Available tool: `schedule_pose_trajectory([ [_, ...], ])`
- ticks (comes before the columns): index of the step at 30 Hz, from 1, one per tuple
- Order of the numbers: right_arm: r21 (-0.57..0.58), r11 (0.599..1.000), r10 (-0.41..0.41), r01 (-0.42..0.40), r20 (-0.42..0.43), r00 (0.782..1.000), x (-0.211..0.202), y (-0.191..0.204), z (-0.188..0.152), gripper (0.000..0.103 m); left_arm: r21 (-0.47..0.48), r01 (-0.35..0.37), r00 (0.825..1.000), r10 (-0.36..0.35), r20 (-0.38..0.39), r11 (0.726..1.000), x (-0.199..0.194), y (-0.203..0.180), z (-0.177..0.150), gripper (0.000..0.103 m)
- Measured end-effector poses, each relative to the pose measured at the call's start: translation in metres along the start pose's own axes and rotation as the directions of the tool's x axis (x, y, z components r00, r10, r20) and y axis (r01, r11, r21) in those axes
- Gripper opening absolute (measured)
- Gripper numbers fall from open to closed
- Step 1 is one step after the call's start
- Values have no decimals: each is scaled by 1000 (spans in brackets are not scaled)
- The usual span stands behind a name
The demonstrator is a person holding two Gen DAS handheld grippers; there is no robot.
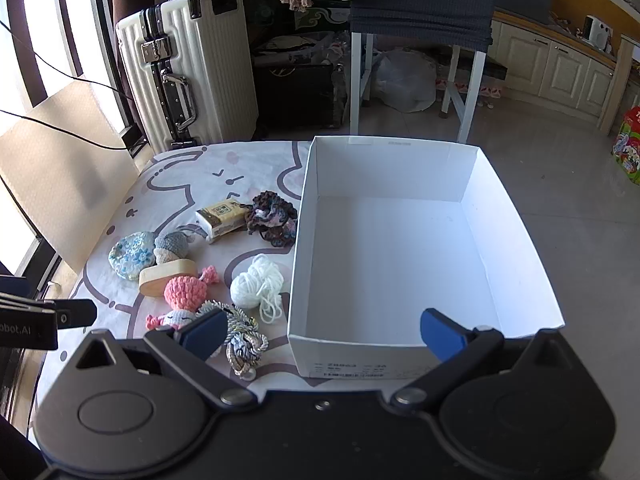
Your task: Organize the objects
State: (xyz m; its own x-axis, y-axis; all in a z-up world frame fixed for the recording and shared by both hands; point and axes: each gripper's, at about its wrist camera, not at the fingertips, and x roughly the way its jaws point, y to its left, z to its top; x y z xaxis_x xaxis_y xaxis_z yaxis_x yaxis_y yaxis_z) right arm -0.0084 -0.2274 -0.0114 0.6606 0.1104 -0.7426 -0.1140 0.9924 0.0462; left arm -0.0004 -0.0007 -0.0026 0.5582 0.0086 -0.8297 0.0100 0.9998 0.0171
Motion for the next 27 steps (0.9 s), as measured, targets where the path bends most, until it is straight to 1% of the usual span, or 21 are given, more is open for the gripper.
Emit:
schedule_pose_trajectory([
  [27, -6, 1000, -4, 4, -7, 1000, -1, 1, -2, 103, 19, 16, 1000, -16, 0, 1000, -4, -1, 0, 103],
])
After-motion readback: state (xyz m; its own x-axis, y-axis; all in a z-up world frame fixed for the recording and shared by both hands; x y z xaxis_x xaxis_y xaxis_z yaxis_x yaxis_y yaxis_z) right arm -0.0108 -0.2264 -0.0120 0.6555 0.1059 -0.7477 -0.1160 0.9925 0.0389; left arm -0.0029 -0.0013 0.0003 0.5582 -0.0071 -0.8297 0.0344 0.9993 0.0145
